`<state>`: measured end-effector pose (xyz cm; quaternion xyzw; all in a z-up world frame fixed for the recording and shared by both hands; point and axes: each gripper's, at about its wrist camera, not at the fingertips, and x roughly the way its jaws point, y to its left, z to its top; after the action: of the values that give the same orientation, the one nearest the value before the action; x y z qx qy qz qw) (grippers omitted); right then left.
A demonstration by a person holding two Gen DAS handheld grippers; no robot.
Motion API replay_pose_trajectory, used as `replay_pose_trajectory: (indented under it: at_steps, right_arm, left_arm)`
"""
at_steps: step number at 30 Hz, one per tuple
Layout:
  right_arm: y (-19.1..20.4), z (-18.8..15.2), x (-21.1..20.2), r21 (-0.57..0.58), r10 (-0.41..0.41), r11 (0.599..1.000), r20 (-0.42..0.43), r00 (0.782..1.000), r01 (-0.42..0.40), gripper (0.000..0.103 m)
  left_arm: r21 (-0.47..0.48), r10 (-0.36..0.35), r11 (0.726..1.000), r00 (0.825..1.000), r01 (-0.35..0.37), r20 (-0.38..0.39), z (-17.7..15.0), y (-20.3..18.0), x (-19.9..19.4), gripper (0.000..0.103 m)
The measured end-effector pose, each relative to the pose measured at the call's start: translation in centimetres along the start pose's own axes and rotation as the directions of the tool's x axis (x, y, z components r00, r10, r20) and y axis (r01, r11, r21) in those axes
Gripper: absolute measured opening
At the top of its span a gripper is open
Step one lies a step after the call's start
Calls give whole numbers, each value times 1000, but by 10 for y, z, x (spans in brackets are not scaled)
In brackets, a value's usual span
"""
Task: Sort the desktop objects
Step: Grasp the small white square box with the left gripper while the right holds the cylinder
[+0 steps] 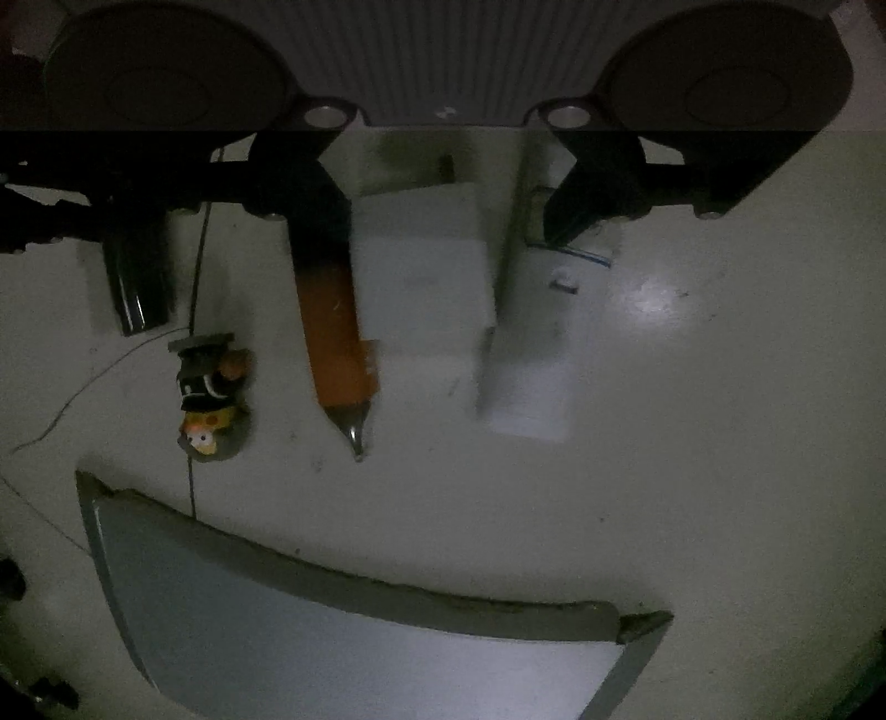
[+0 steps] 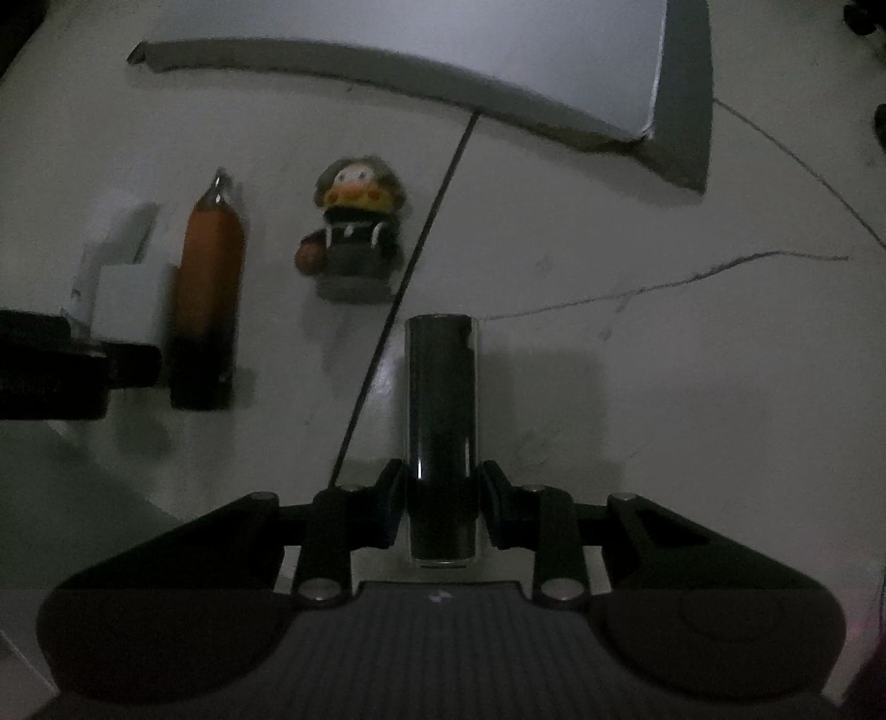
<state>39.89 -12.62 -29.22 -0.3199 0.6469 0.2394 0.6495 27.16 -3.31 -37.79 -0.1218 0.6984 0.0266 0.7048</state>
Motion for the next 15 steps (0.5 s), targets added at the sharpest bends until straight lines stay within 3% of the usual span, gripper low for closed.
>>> replay_pose_trajectory:
  at_steps: [5, 7, 8, 15]
  right_arm:
    - [-10, 5, -10, -4, -16, 1000, 24, 1000, 16, 31]
    - [-14, 6, -14, 14, -7, 1000, 30, 1000, 6, 31]
    - [-16, 6, -15, 22, 0, 1000, 28, 1000, -1, 31]
    - [-21, 9, -22, 27, 23, 999, 11, 1000, -23, 31]
  left_arm:
    - [31, -17, 999, 1000, 18, -13, 8, -2, 2, 72]
    - [28, -39, 999, 999, 39, -10, 11, -2, 1, 63]
    - [24, -48, 999, 999, 48, -10, 12, -1, 0, 52]
    - [44, -34, 998, 999, 33, 23, 8, -6, -4, 51]
